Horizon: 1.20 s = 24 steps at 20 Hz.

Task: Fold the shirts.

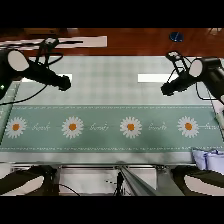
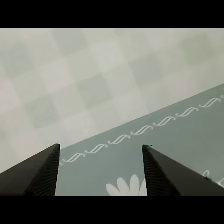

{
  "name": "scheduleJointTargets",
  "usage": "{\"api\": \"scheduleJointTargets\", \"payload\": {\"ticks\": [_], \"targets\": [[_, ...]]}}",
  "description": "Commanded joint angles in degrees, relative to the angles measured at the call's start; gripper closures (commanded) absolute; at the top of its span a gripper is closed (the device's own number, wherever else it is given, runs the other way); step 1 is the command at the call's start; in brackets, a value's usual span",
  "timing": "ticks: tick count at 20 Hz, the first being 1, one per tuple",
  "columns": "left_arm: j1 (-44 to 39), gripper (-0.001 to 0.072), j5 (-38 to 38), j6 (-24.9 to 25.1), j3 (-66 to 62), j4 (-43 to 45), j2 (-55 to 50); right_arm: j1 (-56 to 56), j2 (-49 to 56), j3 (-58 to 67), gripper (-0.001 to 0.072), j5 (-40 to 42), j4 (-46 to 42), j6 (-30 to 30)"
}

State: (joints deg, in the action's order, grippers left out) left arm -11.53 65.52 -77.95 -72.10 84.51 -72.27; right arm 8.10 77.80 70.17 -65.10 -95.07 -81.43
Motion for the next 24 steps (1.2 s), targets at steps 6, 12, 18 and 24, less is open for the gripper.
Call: {"api": "scheduleJointTargets", "payload": {"ticks": [6,12,18,24], "targets": [[-10.6,0.0199,-3.9,-16.3,1.4,12.1,2.1,4.4,-10.3,0.2,0.0366,6.8,-4.4,-9.9],[-11.0,0.0203,-12.6,-20.3,13.5,12.2,12.2,4.4,-17.0,-10.5,0.0366,10.6,-2.6,-11.7],[-10.5,0.0198,-22.8,-20.4,15.2,12.1,10.0,4.3,-18.5,-15.7,0.0124,20.5,-3.0,-12.4],[-9.6,0.0015,-21.6,-26.7,15.2,12.0,5.8,4.3,-18.3,-15.7,0.0128,22.0,-2.9,-13.5]]}}
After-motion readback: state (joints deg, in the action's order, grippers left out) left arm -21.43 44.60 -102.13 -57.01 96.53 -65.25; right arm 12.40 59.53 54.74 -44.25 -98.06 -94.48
